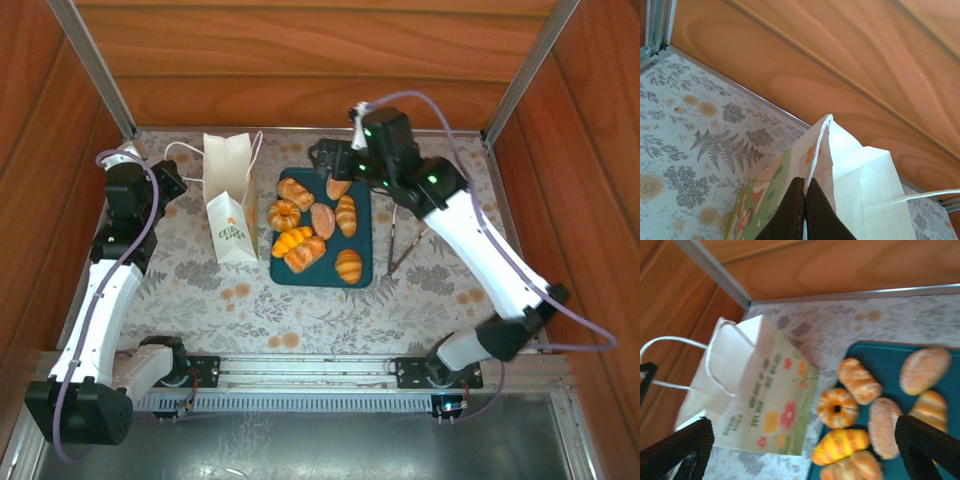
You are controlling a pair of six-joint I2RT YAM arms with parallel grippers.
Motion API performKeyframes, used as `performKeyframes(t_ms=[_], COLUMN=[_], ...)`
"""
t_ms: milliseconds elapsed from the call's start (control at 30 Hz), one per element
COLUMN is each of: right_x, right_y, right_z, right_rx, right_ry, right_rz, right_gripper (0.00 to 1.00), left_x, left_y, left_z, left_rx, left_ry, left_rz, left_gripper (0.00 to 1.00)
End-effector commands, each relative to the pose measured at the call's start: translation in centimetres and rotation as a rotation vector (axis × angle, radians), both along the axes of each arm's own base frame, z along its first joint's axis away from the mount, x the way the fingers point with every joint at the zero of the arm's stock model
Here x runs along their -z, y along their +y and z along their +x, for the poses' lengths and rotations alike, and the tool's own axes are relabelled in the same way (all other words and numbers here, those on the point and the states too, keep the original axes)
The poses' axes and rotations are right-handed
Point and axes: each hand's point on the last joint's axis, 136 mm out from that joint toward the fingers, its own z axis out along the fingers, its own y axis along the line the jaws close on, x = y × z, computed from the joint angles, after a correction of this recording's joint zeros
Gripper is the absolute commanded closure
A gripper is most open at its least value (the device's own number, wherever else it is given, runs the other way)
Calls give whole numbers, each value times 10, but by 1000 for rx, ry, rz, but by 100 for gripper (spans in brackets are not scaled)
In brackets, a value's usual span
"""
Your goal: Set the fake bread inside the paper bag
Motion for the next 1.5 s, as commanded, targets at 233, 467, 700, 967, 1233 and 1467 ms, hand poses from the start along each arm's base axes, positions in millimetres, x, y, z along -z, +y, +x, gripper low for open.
performKeyframes(t_ms=[233, 467, 700, 967, 1233, 1467], right_x=[134, 223, 274, 310, 335, 357], right_y=[-117, -162, -173, -177, -184, -186], right_z=[-13, -31, -33, -22, -8, -4], right_rx=[341, 536, 584, 597, 593, 567], right_ry=[305, 515, 620, 688, 728, 767], right_rz=[-160, -343, -342, -327, -318, -323], right_gripper=[0, 0, 0, 0, 0, 1], left_x=[-12, -12, -12, -11, -11, -9], left_y=[1, 1, 0, 0, -1, 0], left_z=[-3, -4, -6, -4, -1, 0], left_rx=[4, 5, 7, 9, 10, 5], left_ry=[-44, -41, -35, -34, -35, -31], left_rz=[-12, -22, -28, -27, -30, -29], left_gripper=[100, 100, 100, 100, 100, 100])
